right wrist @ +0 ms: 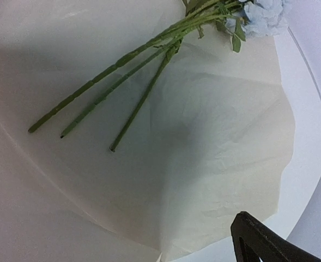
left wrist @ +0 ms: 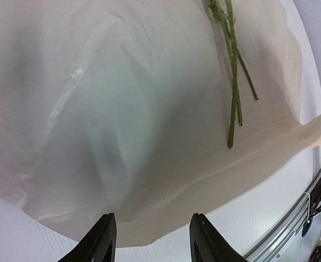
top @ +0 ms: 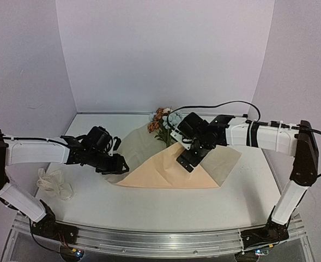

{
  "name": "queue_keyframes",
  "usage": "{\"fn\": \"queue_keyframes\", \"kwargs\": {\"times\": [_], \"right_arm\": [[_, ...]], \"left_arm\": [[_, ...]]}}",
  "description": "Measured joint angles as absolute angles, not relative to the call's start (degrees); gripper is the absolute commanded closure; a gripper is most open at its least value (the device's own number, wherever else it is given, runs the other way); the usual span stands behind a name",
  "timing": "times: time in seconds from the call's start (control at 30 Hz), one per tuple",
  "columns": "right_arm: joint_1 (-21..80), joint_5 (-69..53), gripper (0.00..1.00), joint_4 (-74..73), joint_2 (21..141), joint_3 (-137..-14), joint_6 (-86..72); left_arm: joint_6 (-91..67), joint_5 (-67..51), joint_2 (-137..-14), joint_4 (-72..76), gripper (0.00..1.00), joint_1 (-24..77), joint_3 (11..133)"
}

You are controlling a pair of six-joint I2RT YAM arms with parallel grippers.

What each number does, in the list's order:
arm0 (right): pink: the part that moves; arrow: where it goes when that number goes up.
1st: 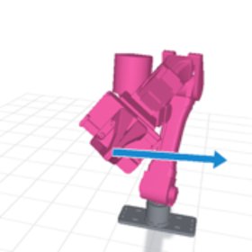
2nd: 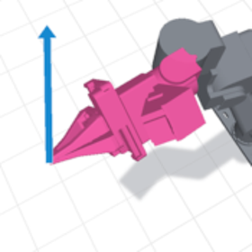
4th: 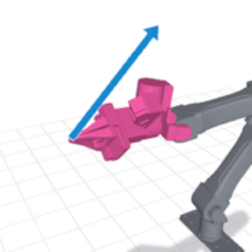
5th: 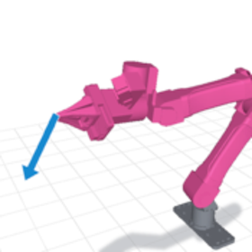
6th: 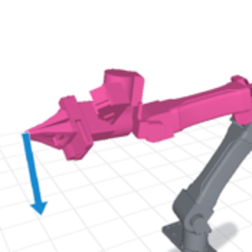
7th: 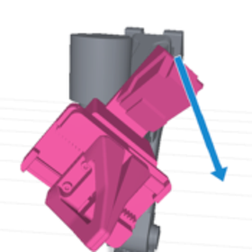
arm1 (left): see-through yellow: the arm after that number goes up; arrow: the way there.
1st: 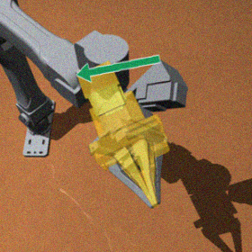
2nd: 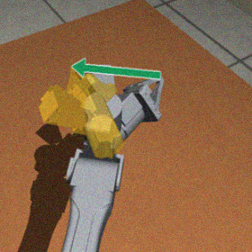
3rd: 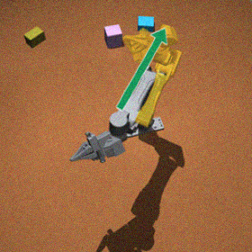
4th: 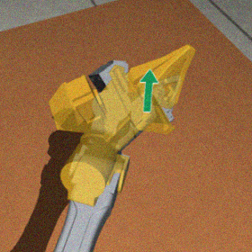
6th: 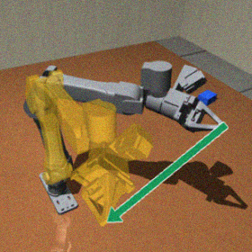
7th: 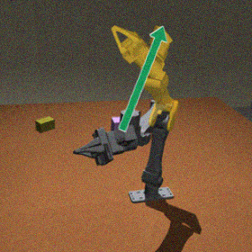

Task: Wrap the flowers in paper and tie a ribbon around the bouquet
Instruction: Fold the bottom corner of the flattened wrapping paper at the center of the board, then press the fold line of the 1/4-folded wrapping paper.

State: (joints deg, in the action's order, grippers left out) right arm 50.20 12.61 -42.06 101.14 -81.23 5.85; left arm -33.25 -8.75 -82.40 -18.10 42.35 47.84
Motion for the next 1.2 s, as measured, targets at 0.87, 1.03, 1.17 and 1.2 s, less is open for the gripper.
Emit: {"fn": "queue_keyframes", "kwargs": {"times": [0.87, 1.03, 1.17, 1.2], "right_arm": [[40.96, 2.56, 0.08, -55.49, 110.30, -95.86, -9.97], [40.80, -0.68, 0.33, -59.99, 103.58, -92.50, -13.88], [41.06, -5.43, 0.44, -61.39, 96.89, -86.87, -19.85], [41.29, -6.49, 0.46, -61.13, 95.60, -84.98, -21.49]], "left_arm": [[-28.01, -15.46, -93.83, -6.72, 0.79, 51.22, 50.63], [-31.79, -11.58, -97.86, -4.68, 0.83, 50.69, 51.11], [-35.77, -9.00, -98.63, -3.51, 0.84, 49.32, 50.97], [-36.67, -8.52, -98.70, -3.28, 0.85, 49.01, 50.87]]}}
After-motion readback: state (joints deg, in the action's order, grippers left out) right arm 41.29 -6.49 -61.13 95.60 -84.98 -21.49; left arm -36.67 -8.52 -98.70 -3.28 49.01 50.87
